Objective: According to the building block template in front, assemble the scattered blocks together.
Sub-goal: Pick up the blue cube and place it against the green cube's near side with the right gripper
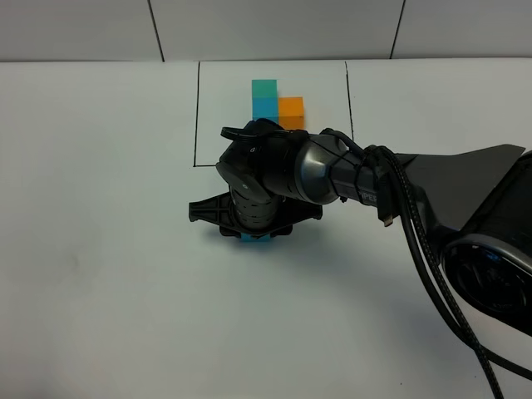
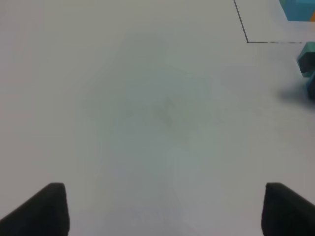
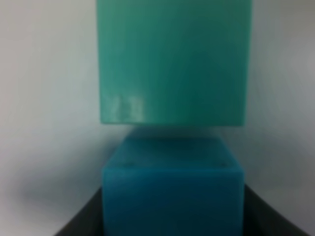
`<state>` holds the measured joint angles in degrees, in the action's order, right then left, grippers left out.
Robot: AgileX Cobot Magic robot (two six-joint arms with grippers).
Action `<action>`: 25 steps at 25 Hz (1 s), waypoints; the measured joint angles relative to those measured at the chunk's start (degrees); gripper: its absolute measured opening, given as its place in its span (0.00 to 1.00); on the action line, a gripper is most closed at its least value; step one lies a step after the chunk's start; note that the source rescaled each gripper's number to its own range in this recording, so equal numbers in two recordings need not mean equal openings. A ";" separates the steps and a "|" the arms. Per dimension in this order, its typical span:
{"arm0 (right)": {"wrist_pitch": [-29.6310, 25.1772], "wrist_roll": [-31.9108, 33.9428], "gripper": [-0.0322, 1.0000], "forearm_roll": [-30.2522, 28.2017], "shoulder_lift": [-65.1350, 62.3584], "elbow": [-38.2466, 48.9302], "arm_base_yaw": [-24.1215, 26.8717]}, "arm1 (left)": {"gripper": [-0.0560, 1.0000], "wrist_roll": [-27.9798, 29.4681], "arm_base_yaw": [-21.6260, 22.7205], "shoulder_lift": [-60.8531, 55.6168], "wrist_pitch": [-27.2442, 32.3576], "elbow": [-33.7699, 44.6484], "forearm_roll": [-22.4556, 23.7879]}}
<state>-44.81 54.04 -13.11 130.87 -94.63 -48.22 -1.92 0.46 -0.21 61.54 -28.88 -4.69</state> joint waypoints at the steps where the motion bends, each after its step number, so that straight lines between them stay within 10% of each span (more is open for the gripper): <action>1: 0.38 0.24 0.05 -0.34 0.05 0.00 0.00 | 0.68 0.00 0.00 0.00 0.00 0.00 0.00; 25: 1.71 2.55 0.05 -3.78 0.49 -0.21 0.00 | 0.68 0.00 0.00 0.00 0.00 0.00 0.00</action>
<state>-43.10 56.60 -16.90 131.36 -94.84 -48.22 -1.92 0.46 -0.21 61.54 -28.88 -4.69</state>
